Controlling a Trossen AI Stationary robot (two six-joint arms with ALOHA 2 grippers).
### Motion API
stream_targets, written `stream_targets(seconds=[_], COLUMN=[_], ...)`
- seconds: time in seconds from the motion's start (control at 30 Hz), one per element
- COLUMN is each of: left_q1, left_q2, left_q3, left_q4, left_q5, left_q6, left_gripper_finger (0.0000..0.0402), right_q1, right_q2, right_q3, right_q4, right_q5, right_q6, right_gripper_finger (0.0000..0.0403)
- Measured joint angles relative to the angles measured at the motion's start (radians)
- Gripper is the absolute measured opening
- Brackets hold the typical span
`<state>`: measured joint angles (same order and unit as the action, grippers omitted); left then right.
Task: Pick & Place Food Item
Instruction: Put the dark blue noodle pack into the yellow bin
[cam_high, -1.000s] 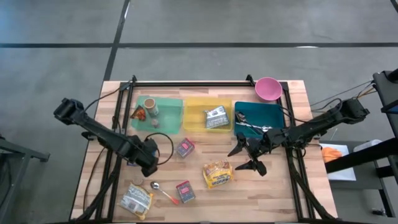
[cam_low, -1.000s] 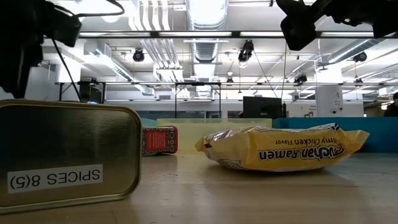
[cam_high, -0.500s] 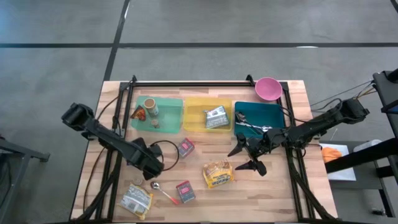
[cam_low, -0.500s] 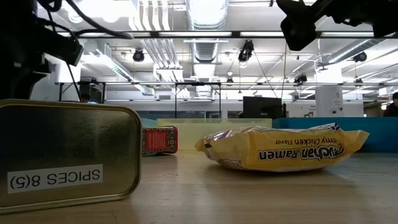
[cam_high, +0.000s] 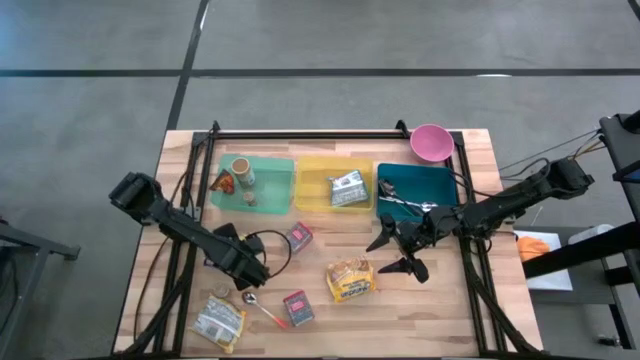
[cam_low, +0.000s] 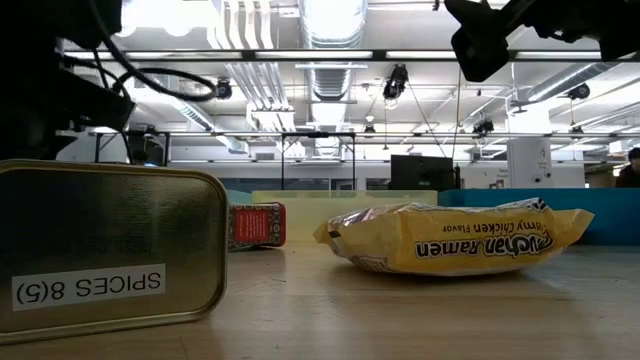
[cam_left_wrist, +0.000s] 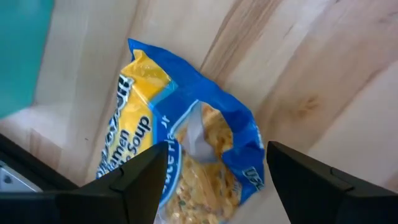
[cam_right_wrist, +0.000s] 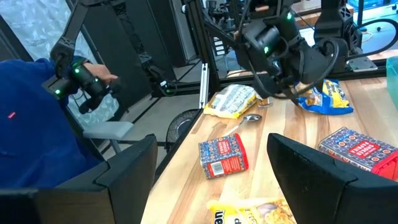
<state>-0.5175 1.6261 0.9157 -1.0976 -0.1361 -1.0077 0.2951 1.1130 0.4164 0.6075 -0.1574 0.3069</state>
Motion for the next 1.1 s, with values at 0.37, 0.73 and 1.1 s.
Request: stream_targets(seconds=[0.37, 0.73, 1.1], left_q1=[0.002, 0.003, 0.003], left_q2=[0.102, 0.103, 0.103], left_q3=[-0.004, -0.005, 0.032], left_q4=[-0.01, -0.024, -0.078], left_q5=[-0.022, -0.018, 0.011], left_q6=[0.04, 0.043, 0.079], left_gripper_finger=[0.0276, 0.0215, 0.0016], right_q1=[0.0, 0.0, 0.0], right_q2=[0.0, 0.0, 0.0], right_q3=[0.0, 0.0, 0.0], right_q4=[-0.005, -0.005, -0.006], right_q5=[0.0, 0.0, 0.0], right_q6=[0.0, 0.005, 0.008], right_gripper_finger=[0.0297, 0.0297, 0.0297])
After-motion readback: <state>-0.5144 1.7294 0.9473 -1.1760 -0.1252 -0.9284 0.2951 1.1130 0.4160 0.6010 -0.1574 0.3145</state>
